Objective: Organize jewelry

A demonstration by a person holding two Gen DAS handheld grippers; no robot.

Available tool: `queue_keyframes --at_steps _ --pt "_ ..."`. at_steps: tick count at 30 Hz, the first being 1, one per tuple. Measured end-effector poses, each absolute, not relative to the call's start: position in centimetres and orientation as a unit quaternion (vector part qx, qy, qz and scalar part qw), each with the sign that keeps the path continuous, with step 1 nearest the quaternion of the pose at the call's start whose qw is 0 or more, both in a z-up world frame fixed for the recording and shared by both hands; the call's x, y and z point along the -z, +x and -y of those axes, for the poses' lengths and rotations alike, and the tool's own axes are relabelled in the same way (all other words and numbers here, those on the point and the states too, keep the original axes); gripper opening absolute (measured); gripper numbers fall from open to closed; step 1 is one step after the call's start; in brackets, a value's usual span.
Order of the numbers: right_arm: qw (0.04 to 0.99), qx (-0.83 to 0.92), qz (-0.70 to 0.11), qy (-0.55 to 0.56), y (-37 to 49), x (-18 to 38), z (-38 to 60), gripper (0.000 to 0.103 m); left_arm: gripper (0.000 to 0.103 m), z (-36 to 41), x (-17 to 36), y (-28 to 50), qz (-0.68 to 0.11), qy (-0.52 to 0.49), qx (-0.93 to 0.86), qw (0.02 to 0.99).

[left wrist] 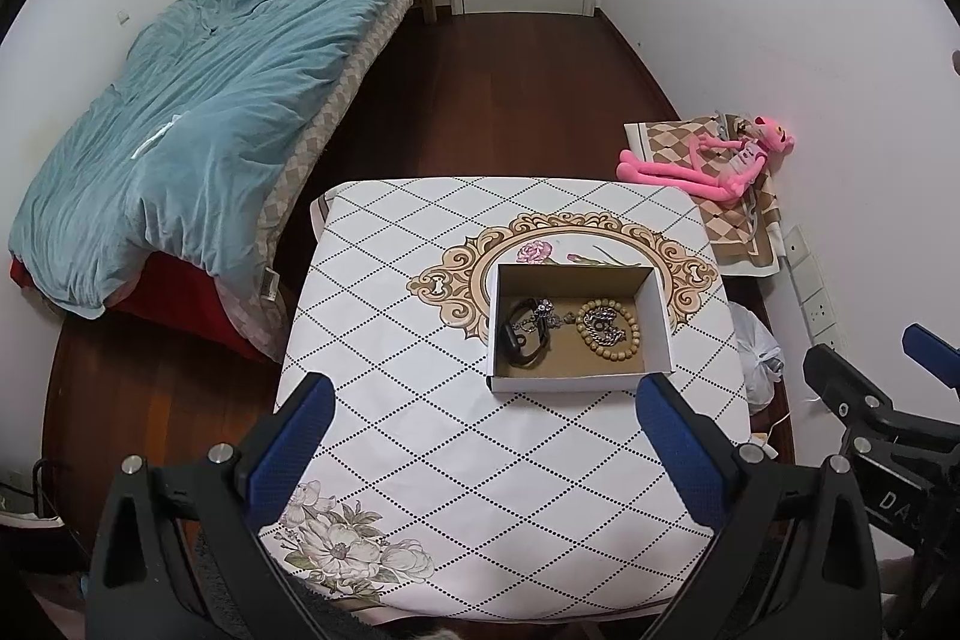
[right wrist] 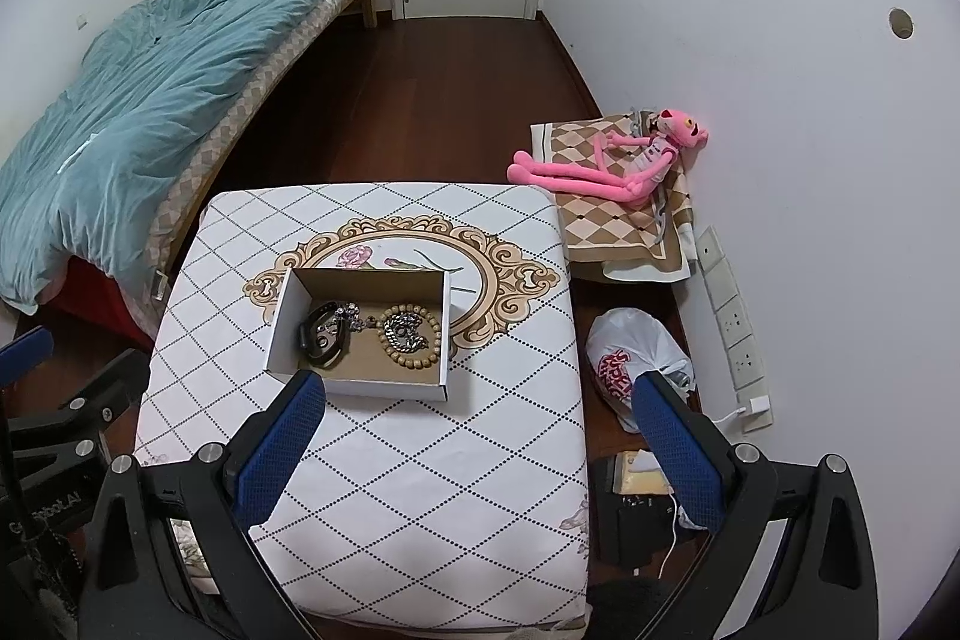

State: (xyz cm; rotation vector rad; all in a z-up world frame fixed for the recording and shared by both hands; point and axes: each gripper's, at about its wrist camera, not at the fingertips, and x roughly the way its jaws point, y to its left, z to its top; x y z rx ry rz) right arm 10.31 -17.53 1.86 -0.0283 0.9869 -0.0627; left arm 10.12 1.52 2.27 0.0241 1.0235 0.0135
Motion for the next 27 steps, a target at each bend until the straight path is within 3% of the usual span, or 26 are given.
queue_keyframes --at_steps 27 --pt "0.880 0.032 -0.474 -0.015 9.68 -1.87 17.53 0.103 0.102 -1.50 -2.37 9.79 -0.489 0.011 -0.009 0.872"
